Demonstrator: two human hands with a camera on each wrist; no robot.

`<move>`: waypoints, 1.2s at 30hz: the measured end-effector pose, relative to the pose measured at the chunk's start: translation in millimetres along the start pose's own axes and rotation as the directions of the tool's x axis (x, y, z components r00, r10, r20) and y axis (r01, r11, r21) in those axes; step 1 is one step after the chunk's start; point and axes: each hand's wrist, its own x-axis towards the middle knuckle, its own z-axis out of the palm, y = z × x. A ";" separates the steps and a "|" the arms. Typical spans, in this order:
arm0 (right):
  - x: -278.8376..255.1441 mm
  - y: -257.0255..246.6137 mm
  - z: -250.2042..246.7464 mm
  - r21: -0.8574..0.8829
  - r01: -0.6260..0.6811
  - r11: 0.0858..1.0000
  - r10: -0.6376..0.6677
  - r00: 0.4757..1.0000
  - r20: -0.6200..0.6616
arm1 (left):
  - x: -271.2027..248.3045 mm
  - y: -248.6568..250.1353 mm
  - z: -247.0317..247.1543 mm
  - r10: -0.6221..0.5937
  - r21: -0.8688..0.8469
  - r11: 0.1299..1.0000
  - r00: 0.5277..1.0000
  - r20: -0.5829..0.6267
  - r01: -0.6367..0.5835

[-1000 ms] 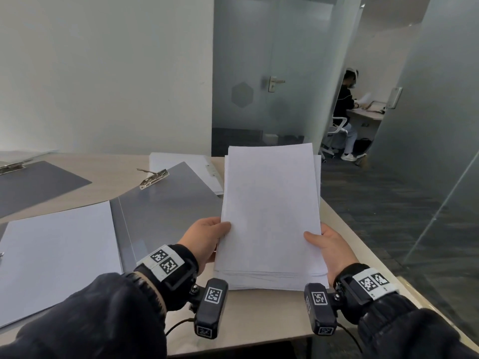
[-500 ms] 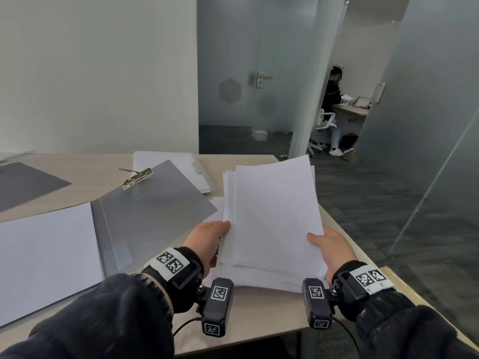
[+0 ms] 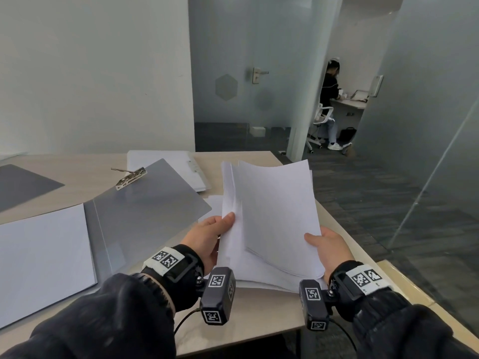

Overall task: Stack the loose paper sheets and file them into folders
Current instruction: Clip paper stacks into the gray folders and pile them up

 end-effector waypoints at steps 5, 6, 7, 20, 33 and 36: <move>5.1 -0.5 -2.1 -0.020 0.005 1.000 -0.006 0.999 -0.054 | 2.4 -1.7 -0.3 -0.016 -0.032 0.999 0.999 -0.049 0.015; 5.4 -1.4 -3.5 -0.031 0.009 0.999 -0.011 0.998 -0.066 | 3.7 -3.3 -1.4 -0.021 -0.022 1.000 0.997 -0.079 0.020; 6.0 -2.1 -5.5 -0.045 0.014 0.999 -0.017 0.997 -0.081 | 5.5 -5.4 -2.8 -0.030 -0.014 1.000 0.994 -0.103 0.028; -5.5 -25.6 -7.2 0.138 0.200 0.970 -0.187 0.977 -0.100 | 10.7 0.3 -19.6 0.283 0.577 0.809 0.935 -0.215 -0.112; -24.2 -37.5 17.8 0.324 0.188 0.927 -0.278 0.926 0.257 | -2.8 38.8 -9.2 0.477 0.215 0.857 0.879 0.018 -0.469; -25.1 -41.9 17.3 0.327 0.191 0.926 -0.282 0.924 0.259 | -6.5 36.9 -7.8 0.494 0.193 0.848 0.868 0.049 -0.493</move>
